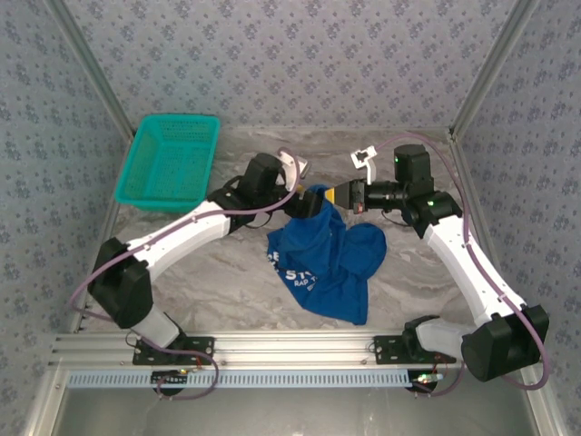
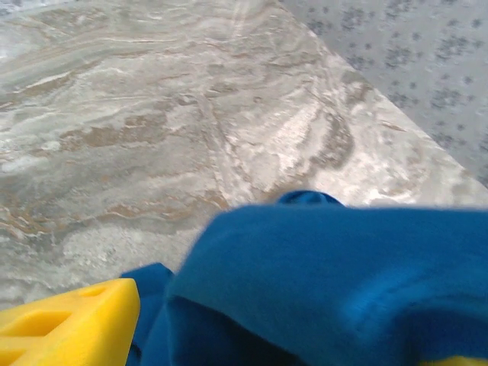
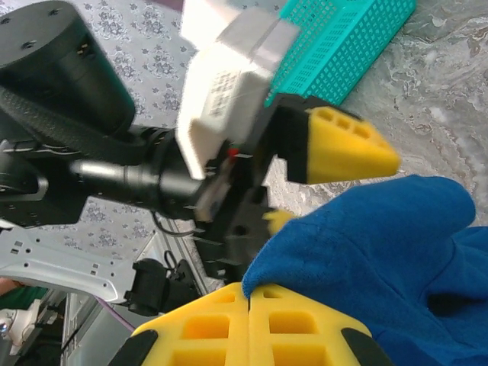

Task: Fold the inside-out t-shirt

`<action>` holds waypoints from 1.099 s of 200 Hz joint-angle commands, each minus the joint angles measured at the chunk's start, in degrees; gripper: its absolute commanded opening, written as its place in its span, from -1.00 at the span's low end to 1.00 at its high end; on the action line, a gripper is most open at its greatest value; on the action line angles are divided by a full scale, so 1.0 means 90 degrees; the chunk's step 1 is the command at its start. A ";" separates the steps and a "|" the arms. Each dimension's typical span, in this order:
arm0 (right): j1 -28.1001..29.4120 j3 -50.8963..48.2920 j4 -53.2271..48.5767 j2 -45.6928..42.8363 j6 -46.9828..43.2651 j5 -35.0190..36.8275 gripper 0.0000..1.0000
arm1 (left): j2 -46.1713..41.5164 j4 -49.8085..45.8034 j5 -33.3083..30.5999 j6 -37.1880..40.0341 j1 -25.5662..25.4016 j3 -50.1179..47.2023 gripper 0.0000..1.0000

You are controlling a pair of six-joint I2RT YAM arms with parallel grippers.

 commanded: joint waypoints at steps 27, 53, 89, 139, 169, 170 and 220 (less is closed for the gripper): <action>-0.0063 -0.0022 -0.0601 -0.0406 -0.0609 0.0145 -1.00 | 0.0789 -0.0049 -0.1636 -0.0636 0.0288 0.0751 0.12; -0.0034 0.0124 -0.1262 -0.0548 -0.0811 0.2055 -1.00 | 0.0598 -0.0474 -0.0870 -0.1109 0.0749 0.0736 -0.23; 0.0620 -0.0121 -0.1094 -0.0773 -0.0915 0.4051 -1.00 | -0.0134 0.0049 0.1391 -0.1971 0.1159 0.0205 -0.51; 0.1414 -0.0107 -0.1085 -0.0616 -0.1135 0.5591 -1.00 | -0.0475 0.1207 0.3205 -0.2900 0.1368 -0.0439 -0.34; 0.1582 -0.0015 -0.1300 -0.0418 -0.1187 0.6114 -1.00 | -0.0905 0.0219 0.2305 -0.2185 0.1418 -0.0498 -0.31; 0.1590 -0.0015 -0.1301 -0.0415 -0.1186 0.6121 -1.00 | -0.0916 0.0182 0.2254 -0.2152 0.1421 -0.0498 -0.31; 0.1668 -0.0047 -0.0820 -0.0421 -0.1205 0.5086 -1.00 | -0.1183 -0.0919 0.0594 -0.0939 0.0738 -0.0432 -0.03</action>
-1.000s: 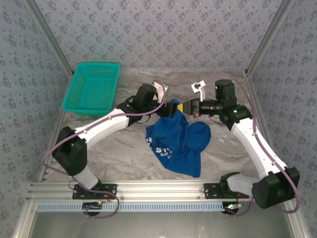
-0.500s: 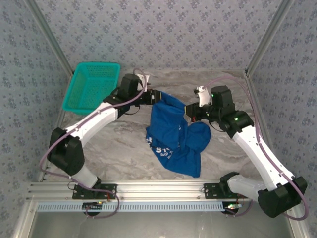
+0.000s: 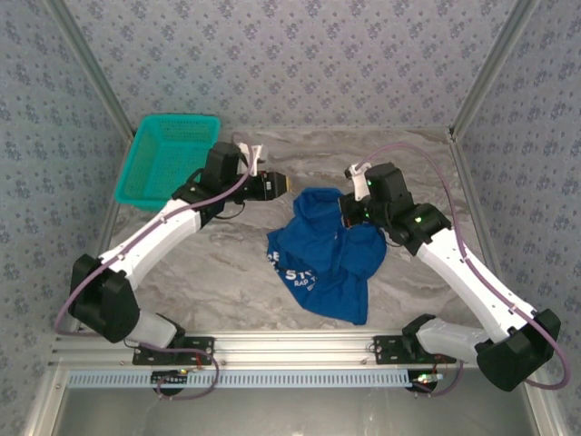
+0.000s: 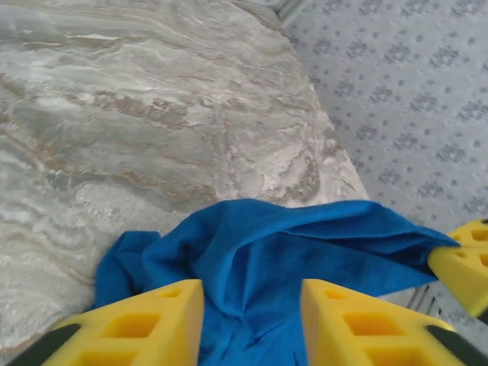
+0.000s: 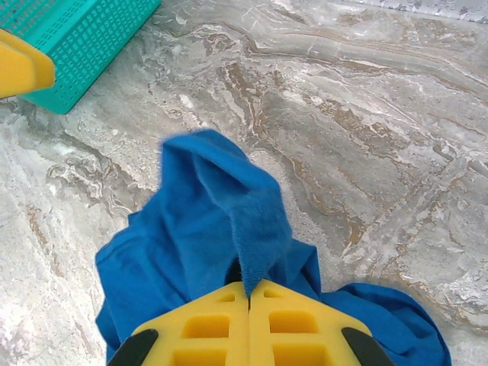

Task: Fold the inside-out t-shirt

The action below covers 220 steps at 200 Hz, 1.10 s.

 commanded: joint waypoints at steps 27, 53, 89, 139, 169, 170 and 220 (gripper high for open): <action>-0.0093 -0.0097 0.0656 -0.0125 0.0118 -0.1251 -1.00 | -0.0068 -0.0375 -0.0831 0.1035 -0.1111 0.0121 -0.21; -0.0225 -0.0153 0.0794 -0.0195 0.0298 -0.1552 -1.00 | 0.0473 -0.0070 -0.0345 0.0698 -0.1131 0.0247 -0.42; -0.0234 -0.0174 0.0864 -0.0205 0.0394 -0.1698 -1.00 | 0.1074 0.0174 -0.0707 0.0627 -0.1122 0.0564 -0.41; -0.0244 -0.0184 0.0934 -0.0212 0.0427 -0.1770 -1.00 | 0.1586 0.0624 -0.1380 0.0269 -0.0968 0.0718 -0.21; -0.0251 -0.0169 0.0993 -0.0205 0.0460 -0.1867 -1.00 | 0.1857 0.0666 -0.1777 0.0399 -0.0941 0.0940 -0.10; -0.0253 -0.0169 0.0998 -0.0205 0.0463 -0.1871 -1.00 | 0.1869 0.0664 -0.1788 0.0405 -0.0940 0.0951 -0.10; -0.0245 -0.0266 0.1106 -0.0216 0.0520 -0.2070 -1.00 | 0.2462 0.1174 -0.1801 0.0450 -0.0922 0.1467 -0.38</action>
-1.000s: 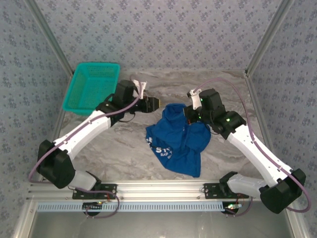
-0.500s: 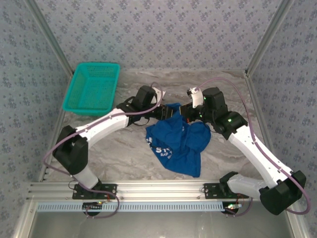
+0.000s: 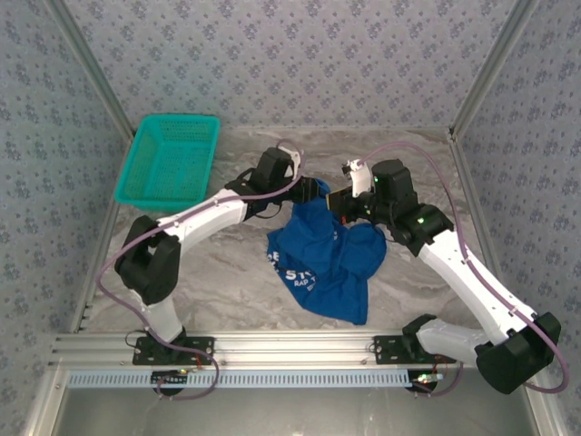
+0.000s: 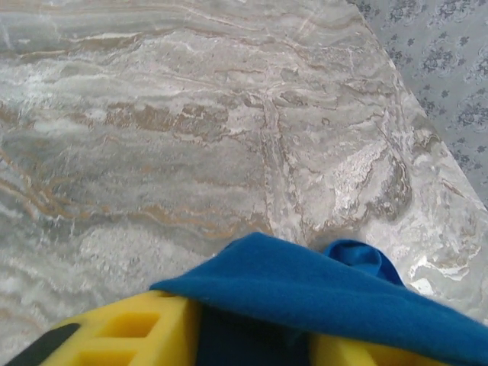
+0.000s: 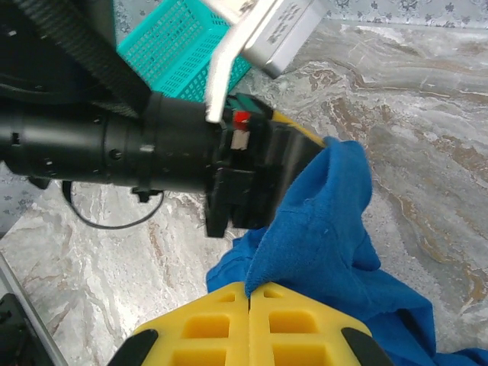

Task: Fold the inside-out t-shirt

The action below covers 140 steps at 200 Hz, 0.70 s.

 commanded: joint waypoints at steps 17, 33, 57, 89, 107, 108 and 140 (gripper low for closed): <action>-0.0027 -0.0169 0.0123 -0.0132 0.0077 -0.0204 -1.00 | 0.0369 0.0678 -0.0115 0.0075 0.0050 0.0506 -0.65; -0.0038 -0.0263 0.0013 -0.0203 0.0003 0.0008 -1.00 | 0.0370 0.0816 -0.0035 0.0138 0.0106 0.0548 -0.98; -0.0061 -0.0322 -0.0260 -0.0311 -0.0033 0.0879 -1.00 | 0.0005 0.1254 0.0840 0.0275 0.0211 0.0197 -1.00; -0.0071 -0.0360 -0.0302 -0.0346 0.0006 0.1759 -1.00 | -0.0838 0.1605 0.2226 0.0149 0.0384 -0.0603 -1.00; -0.0089 -0.0390 -0.0208 -0.0364 -0.0018 0.2035 -1.00 | -0.1230 0.1473 0.2904 0.0088 0.0450 -0.0887 -1.00; -0.0089 -0.0384 -0.0205 -0.0363 -0.0021 0.2052 -1.00 | -0.1247 0.1470 0.2947 0.0091 0.0455 -0.0905 -1.00; -0.0101 -0.0435 -0.0086 -0.0367 -0.0204 0.2351 -1.00 | -0.1901 0.1578 0.3788 0.0067 0.0505 -0.1559 -1.00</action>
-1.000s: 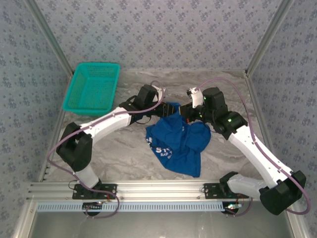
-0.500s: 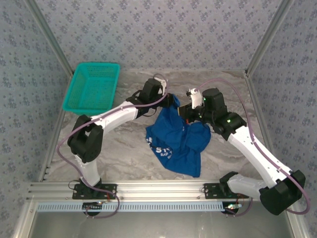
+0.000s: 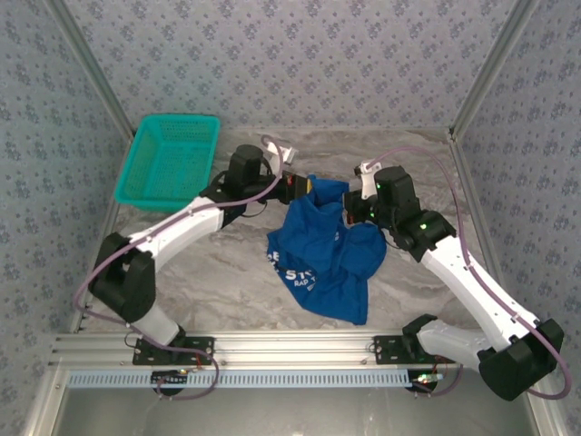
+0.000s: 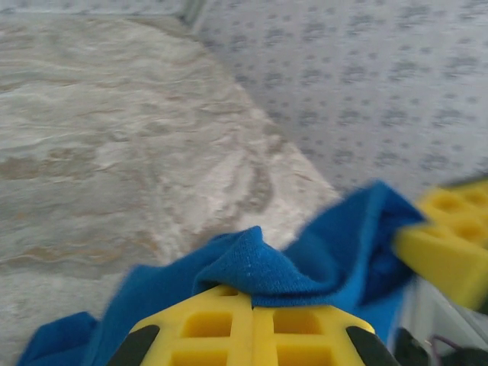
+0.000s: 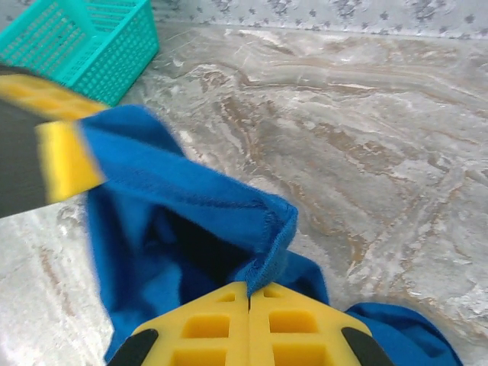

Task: Fold the inside-out t-shirt

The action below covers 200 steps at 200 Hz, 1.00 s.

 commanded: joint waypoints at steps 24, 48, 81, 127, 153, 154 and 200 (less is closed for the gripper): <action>-0.0114 -0.0035 -0.0021 -0.0068 -0.0311 0.0652 -1.00 | -0.0778 0.0008 0.1558 0.0005 0.0080 -0.0718 -1.00; -0.0315 0.0118 -0.0221 0.0033 -0.0348 0.0604 -1.00 | -0.0995 -0.0186 0.1736 0.0292 0.0080 -0.1069 -1.00; -0.0424 0.0112 -0.0295 0.0174 -0.0331 0.0228 -1.00 | -0.1143 0.0172 0.1917 0.0290 0.0091 -0.1621 -0.95; -0.0349 -0.0145 -0.0268 0.0161 -0.0615 -0.0196 -1.00 | -0.1318 0.0827 0.1872 -0.0170 0.0139 -0.2100 -0.92; 0.0005 -0.0456 -0.0079 0.0097 -0.1055 -0.0603 -1.00 | -0.1534 0.1633 0.1239 -0.0900 0.0146 -0.2334 -0.89; 0.0016 -0.0466 -0.0074 0.0092 -0.1068 -0.0624 -1.00 | -0.1537 0.1656 0.1205 -0.0933 0.0143 -0.2333 -0.89; 0.0454 -0.0755 0.0251 -0.0134 -0.1522 -0.1127 -1.00 | -0.1681 0.1855 0.0752 -0.1655 0.0142 -0.2254 -0.71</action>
